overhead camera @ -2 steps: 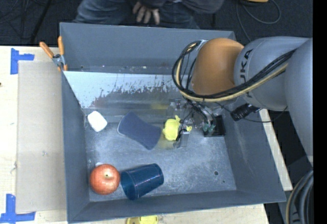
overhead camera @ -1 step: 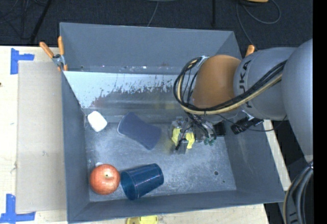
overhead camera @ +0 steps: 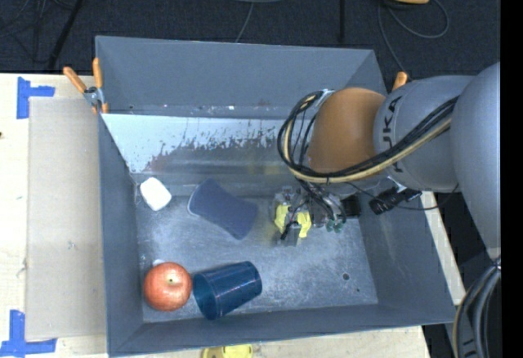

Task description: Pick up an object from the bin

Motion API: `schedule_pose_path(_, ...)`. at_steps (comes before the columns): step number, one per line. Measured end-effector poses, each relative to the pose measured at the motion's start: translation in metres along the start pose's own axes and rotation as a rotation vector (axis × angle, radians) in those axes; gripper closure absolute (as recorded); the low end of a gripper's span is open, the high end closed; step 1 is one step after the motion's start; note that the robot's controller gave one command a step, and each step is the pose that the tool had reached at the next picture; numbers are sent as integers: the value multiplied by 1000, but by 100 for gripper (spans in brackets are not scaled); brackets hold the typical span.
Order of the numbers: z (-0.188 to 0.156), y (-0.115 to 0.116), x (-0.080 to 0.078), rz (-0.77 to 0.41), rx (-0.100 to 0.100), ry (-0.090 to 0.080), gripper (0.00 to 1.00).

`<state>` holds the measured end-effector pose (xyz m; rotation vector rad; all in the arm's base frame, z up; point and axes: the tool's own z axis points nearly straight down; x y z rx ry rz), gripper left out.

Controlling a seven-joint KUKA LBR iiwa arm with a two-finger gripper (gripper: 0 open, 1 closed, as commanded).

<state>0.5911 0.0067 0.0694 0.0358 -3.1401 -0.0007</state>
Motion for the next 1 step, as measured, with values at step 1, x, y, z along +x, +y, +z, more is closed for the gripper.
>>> schedule_pose_path(1,-180,-77,13,-250,0,-2,100)
